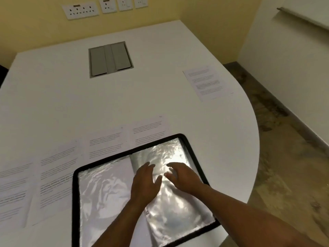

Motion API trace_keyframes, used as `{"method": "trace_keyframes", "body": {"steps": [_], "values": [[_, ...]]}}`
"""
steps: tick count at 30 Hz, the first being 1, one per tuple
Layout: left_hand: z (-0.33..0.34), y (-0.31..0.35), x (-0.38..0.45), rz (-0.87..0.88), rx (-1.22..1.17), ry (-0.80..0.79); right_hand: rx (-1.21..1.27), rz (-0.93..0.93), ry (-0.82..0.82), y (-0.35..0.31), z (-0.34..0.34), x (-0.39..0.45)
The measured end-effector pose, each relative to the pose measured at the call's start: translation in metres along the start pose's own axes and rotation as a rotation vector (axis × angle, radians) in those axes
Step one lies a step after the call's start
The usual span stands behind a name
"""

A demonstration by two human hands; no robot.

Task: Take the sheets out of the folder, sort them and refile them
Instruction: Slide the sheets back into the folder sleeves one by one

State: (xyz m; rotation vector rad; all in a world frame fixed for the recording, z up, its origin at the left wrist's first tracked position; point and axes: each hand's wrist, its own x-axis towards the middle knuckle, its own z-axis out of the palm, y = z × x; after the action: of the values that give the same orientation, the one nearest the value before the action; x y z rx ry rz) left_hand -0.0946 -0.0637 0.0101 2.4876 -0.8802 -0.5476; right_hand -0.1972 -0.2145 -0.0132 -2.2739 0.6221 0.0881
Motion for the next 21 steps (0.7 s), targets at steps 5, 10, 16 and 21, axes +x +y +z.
{"method": "trace_keyframes", "body": {"steps": [5,10,16,21], "values": [[0.01,0.073,0.07,-0.006,-0.067,-0.007,0.08,0.038,0.099,0.046,-0.065,0.041],[0.021,0.13,0.135,0.014,-0.1,-0.023,0.111,0.116,0.204,0.096,-0.122,0.082],[0.039,0.182,0.212,0.021,-0.086,-0.077,0.173,0.197,0.323,0.145,-0.181,0.13],[0.051,0.217,0.283,0.071,-0.06,-0.098,0.197,0.253,0.4,0.177,-0.225,0.177]]}}
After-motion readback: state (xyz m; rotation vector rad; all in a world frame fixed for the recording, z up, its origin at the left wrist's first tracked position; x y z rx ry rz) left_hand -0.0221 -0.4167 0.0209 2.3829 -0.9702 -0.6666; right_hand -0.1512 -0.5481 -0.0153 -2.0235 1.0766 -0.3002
